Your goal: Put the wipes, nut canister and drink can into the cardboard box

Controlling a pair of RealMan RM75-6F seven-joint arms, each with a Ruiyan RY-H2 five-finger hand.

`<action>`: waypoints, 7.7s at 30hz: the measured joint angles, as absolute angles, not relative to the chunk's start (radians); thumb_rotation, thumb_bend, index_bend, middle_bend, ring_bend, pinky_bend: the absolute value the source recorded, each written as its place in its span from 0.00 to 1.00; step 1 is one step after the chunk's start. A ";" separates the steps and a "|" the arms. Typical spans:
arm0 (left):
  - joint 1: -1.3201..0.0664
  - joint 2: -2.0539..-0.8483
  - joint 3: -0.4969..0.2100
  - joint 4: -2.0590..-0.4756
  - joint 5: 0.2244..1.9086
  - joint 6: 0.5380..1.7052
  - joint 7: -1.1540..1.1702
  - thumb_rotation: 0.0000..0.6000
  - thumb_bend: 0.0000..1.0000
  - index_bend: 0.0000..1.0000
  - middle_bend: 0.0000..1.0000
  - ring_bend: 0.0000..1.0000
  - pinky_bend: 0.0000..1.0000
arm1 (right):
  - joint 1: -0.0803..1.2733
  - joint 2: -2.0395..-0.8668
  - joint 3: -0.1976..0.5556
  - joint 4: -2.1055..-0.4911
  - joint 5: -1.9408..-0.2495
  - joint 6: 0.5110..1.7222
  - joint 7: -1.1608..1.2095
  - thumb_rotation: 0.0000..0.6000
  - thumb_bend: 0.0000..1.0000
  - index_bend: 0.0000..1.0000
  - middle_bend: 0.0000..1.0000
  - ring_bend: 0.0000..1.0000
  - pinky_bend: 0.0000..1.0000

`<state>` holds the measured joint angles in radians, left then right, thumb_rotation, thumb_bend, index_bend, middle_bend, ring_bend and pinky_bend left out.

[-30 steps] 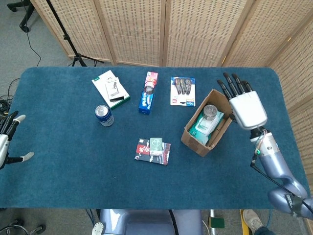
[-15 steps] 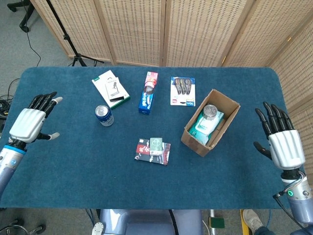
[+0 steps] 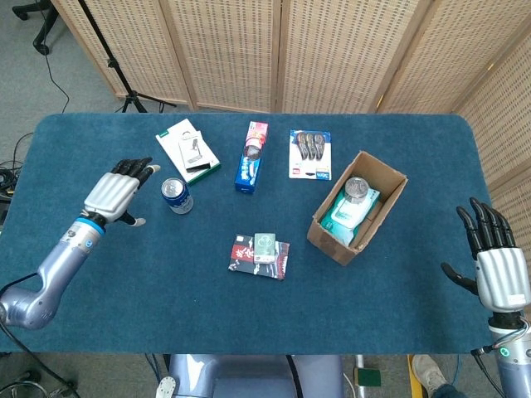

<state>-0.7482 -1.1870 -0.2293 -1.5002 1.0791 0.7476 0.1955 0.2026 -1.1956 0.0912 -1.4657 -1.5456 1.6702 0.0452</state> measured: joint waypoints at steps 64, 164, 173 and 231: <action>-0.879 -1.347 -0.108 -1.735 1.506 0.907 0.187 1.00 0.19 0.60 0.54 0.43 0.52 | 0.168 -1.149 0.159 -1.533 -1.484 1.577 0.079 1.00 0.00 0.00 0.00 0.00 0.06; -0.211 -0.980 -0.049 -1.664 1.389 1.449 -0.248 1.00 0.00 0.00 0.00 0.00 0.00 | 0.681 -1.448 0.151 -1.863 -1.626 0.651 -0.703 1.00 0.03 0.02 0.01 0.00 0.09; -0.209 -0.978 -0.061 -1.664 1.389 1.426 -0.252 1.00 0.00 0.00 0.00 0.00 0.00 | 0.723 -1.510 0.152 -1.794 -1.559 0.656 -0.751 1.00 0.54 0.52 0.51 0.42 0.49; -0.208 -0.964 -0.079 -1.688 1.432 1.354 -0.236 1.00 0.00 0.00 0.00 0.00 0.00 | 0.679 -1.079 0.183 -1.621 -1.498 0.974 -0.252 1.00 0.00 0.01 0.00 0.00 0.27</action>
<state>-0.2081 -0.9645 -0.0792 -1.6885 1.4319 1.3540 -0.2359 0.6789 -1.0791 0.1825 -1.6210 -1.4978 0.9741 -0.2515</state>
